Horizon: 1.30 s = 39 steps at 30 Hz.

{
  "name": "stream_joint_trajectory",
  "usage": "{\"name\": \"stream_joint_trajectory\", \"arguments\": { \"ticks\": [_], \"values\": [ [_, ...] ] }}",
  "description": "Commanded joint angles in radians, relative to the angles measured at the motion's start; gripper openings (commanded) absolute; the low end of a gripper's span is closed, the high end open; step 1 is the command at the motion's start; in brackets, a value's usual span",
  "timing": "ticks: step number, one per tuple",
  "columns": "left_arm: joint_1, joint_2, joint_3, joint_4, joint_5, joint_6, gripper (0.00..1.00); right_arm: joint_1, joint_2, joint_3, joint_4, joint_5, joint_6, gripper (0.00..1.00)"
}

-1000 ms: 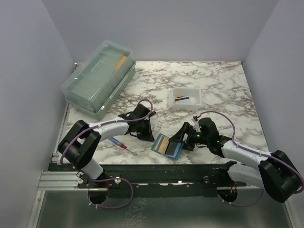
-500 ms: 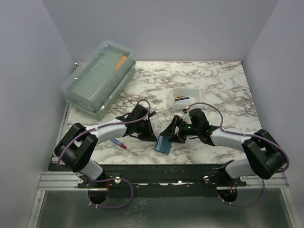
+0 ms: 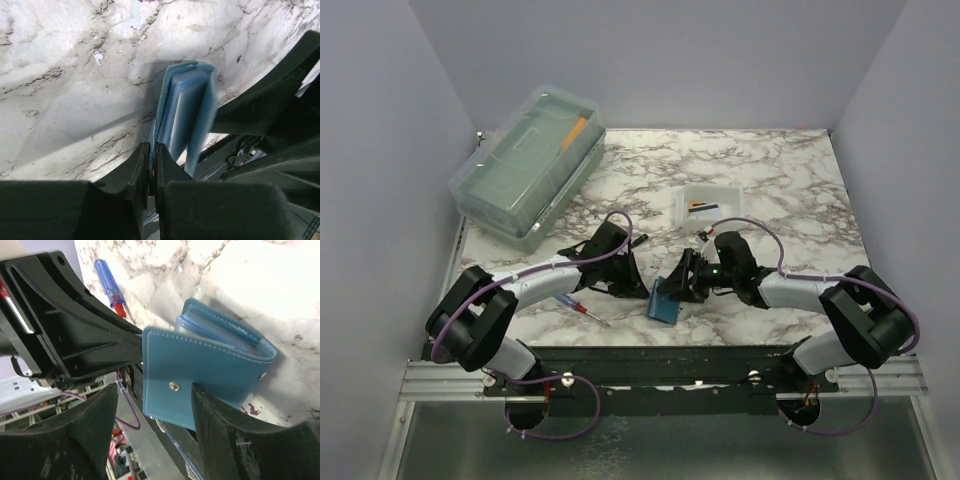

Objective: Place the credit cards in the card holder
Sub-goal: Close the card holder at the center of the board.

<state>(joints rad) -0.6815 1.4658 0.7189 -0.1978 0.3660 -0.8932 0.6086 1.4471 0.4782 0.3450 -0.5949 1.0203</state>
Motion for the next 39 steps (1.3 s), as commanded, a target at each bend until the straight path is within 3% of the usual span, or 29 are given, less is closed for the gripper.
{"name": "stream_joint_trajectory", "arguments": {
  "ticks": [1,5,10,15,24,32,39],
  "values": [
    [0.012,-0.029,-0.022,0.021,0.045,0.015,0.08,0.046,0.047,-0.023,0.083,-0.050,-0.001,0.59],
    [0.023,-0.051,-0.037,0.018,0.047,0.022,0.24,0.052,0.058,-0.042,0.128,-0.029,0.019,0.46],
    [0.042,-0.105,-0.048,-0.028,0.018,0.058,0.50,0.052,0.104,-0.033,0.098,-0.008,-0.009,0.48],
    [0.054,-0.122,-0.046,-0.043,-0.001,0.075,0.53,0.052,0.133,-0.031,0.101,-0.008,-0.013,0.45],
    [0.055,-0.078,-0.022,-0.043,0.002,0.099,0.41,0.052,0.158,-0.008,0.091,-0.008,-0.024,0.30],
    [0.054,-0.050,-0.004,-0.043,0.003,0.117,0.25,0.052,0.164,-0.010,0.093,-0.012,-0.027,0.24],
    [0.054,-0.057,0.002,-0.043,-0.001,0.127,0.05,0.053,0.185,-0.005,0.100,-0.012,-0.027,0.18]
  ]
}}
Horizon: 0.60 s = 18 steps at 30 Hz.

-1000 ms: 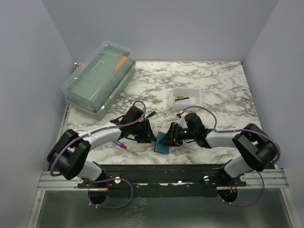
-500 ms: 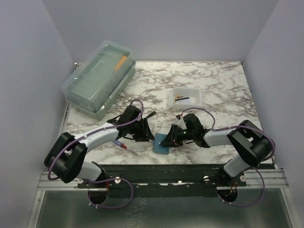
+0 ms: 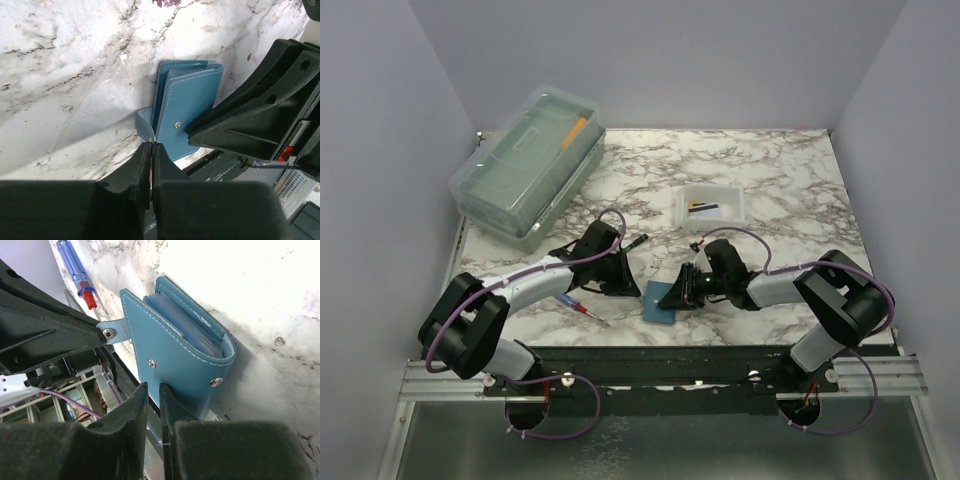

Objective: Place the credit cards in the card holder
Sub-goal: Close the card holder at the center of the board.

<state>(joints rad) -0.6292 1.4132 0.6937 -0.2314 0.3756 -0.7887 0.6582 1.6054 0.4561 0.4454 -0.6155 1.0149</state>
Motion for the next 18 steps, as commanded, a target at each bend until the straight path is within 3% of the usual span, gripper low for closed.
{"name": "stream_joint_trajectory", "arguments": {
  "ticks": [1,18],
  "values": [
    [0.002,-0.008,0.028,-0.009,-0.009,0.026,0.00,0.003,0.031,0.019,-0.003,0.013,-0.022,0.17],
    [-0.035,0.110,0.088,0.007,0.165,0.127,0.00,0.002,0.075,0.055,-0.058,0.058,-0.015,0.04]
  ]
}}
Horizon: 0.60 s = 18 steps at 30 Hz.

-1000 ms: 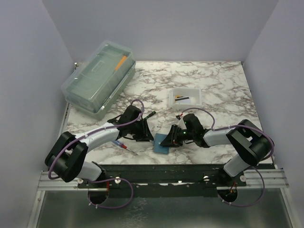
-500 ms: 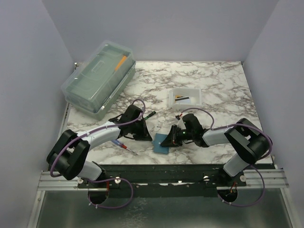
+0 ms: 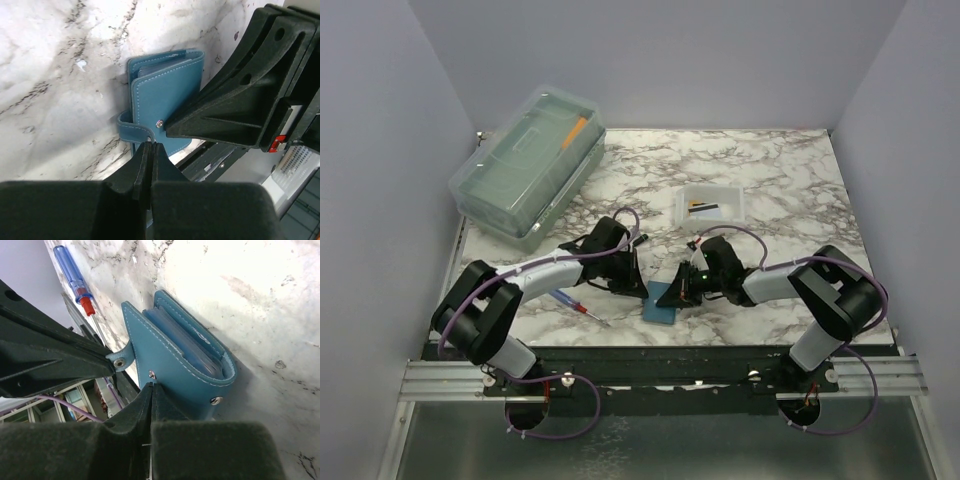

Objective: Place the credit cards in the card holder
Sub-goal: Close the card holder at the center of the board.

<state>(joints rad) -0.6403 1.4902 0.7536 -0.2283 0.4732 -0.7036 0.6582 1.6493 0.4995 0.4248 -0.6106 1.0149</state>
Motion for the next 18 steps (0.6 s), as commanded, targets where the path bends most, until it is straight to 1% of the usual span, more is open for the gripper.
{"name": "stream_joint_trajectory", "arguments": {
  "ticks": [1,6,10,15,18],
  "values": [
    [-0.028,0.041,0.033,0.004,0.069,0.045,0.00,0.002,0.032,0.010,-0.036,0.054,-0.014,0.04],
    [-0.043,0.084,0.059,0.004,0.067,0.049,0.00,0.003,0.025,0.004,-0.036,0.057,-0.007,0.03],
    [-0.047,0.104,0.072,0.004,0.065,0.053,0.00,0.002,-0.013,0.005,-0.061,0.057,0.008,0.02],
    [-0.048,0.114,0.076,0.000,0.065,0.055,0.00,0.001,-0.104,0.036,-0.189,0.109,-0.024,0.02],
    [-0.048,0.114,0.076,-0.001,0.061,0.058,0.00,-0.001,-0.121,0.048,-0.258,0.145,-0.051,0.02]
  ]
}}
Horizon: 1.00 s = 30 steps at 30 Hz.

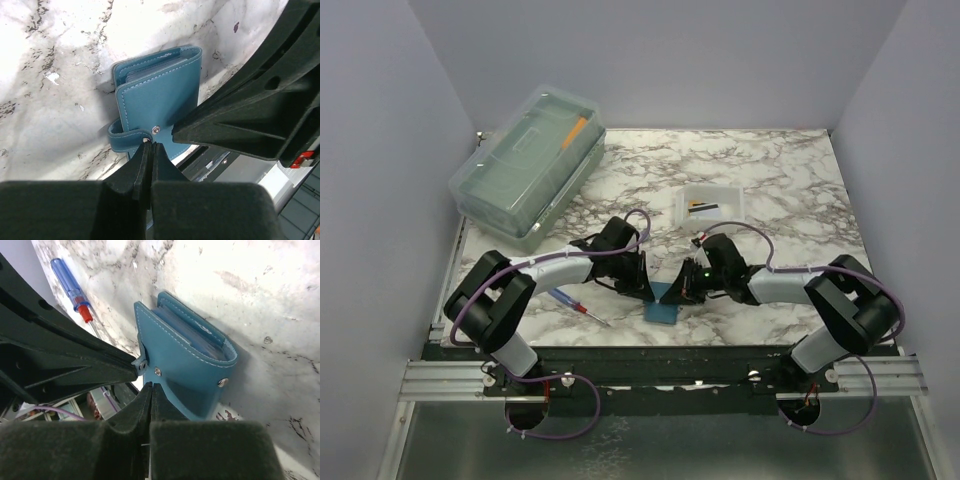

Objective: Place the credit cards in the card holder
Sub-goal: Close the card holder at the center of the board.

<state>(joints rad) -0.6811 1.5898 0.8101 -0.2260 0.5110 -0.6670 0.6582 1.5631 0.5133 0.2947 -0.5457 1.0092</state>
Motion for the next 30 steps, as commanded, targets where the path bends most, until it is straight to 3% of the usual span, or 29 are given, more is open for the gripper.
{"name": "stream_joint_trajectory", "arguments": {
  "ticks": [1,12,30],
  "values": [
    [-0.008,0.013,0.021,-0.004,0.024,0.021,0.00,-0.004,-0.032,0.033,-0.130,0.079,-0.050,0.02],
    [-0.034,0.038,0.049,-0.011,0.035,0.026,0.00,-0.006,0.131,0.042,-0.048,0.048,-0.052,0.00],
    [-0.041,0.007,0.049,-0.111,-0.104,0.067,0.00,-0.006,0.128,0.016,-0.024,0.040,-0.047,0.00]
  ]
}}
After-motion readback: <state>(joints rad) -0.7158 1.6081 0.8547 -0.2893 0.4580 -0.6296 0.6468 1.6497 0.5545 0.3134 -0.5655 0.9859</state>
